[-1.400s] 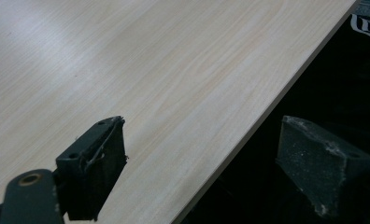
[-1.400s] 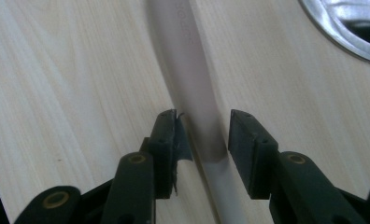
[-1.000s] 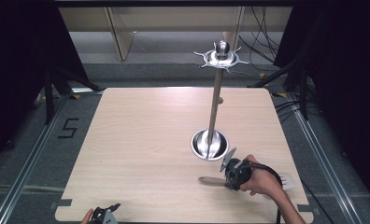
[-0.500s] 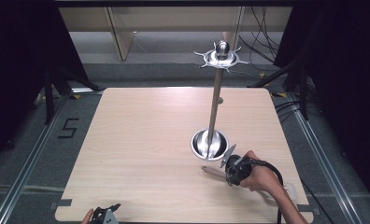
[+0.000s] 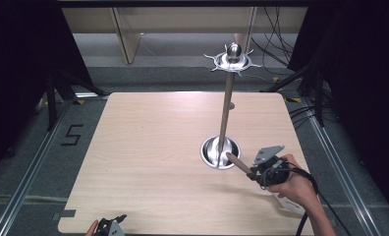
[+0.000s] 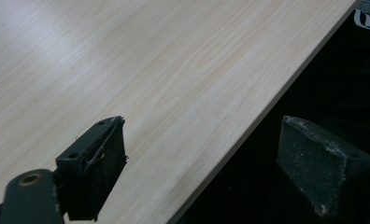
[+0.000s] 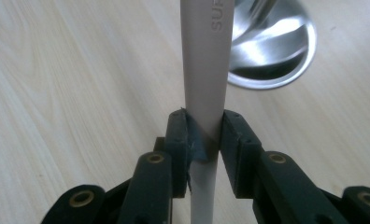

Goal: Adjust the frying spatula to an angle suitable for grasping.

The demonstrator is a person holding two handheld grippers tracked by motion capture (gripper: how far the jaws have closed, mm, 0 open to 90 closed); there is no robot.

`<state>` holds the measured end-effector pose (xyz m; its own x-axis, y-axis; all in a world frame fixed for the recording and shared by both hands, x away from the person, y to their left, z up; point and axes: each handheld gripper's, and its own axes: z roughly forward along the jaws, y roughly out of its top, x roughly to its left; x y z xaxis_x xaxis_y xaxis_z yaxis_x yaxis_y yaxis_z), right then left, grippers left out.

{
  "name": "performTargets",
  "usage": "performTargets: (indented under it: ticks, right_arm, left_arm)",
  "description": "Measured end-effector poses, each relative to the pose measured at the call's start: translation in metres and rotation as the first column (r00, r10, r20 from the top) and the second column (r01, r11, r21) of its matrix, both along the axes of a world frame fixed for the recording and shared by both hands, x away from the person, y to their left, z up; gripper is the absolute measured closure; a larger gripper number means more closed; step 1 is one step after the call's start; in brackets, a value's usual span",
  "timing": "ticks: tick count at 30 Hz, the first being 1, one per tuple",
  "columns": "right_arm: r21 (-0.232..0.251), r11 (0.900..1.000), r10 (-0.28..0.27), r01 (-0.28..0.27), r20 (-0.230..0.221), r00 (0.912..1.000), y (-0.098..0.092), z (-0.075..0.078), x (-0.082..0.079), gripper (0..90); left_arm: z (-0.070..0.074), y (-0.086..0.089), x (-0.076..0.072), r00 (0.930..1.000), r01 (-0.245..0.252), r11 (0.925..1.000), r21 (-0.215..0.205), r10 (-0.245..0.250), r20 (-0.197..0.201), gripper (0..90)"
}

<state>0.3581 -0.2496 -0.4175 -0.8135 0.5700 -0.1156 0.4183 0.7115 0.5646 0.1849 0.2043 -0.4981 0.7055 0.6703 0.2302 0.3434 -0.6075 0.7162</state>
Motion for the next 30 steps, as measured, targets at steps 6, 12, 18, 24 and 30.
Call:
performTargets:
  ticks: [6,12,18,24,30]
  right_arm:
    - [0.132,0.991,-0.033,0.023,0.077,0.9964,-0.026,0.025,-0.007,74.2]
    - [0.259,0.964,-0.099,0.063,0.125,0.9873,-0.044,0.037,-0.012,74.2]
    - [0.362,0.931,-0.112,0.05,0.153,0.9819,-0.055,0.043,-0.009,74.2]
    - [0.47,0.882,-0.107,0.024,0.151,0.9827,-0.053,0.045,-0.004,74.2]
    - [0.58,0.814,-0.073,-0.035,0.162,0.9841,-0.052,0.051,0.005,74.3]
  left_arm:
    - [0.0,-0.002,-0.002,0.9997,-0.021,0.9989,-0.042,0.022,0.009,14.8]
    - [0.001,-0.002,-0.002,1.0,-0.005,0.9999,-0.015,0.005,0.007,14.8]
    - [0.003,0.001,-0.001,0.9999,0.012,0.9997,0.023,-0.012,-0.009,14.7]
    - [0.0,-0.002,-0.001,1.0,-0.003,1.0,-0.006,0.003,0.001,14.8]
    - [0.0,-0.001,0.0,1.0,-0.002,0.9999,0.013,0.002,0.002,14.8]
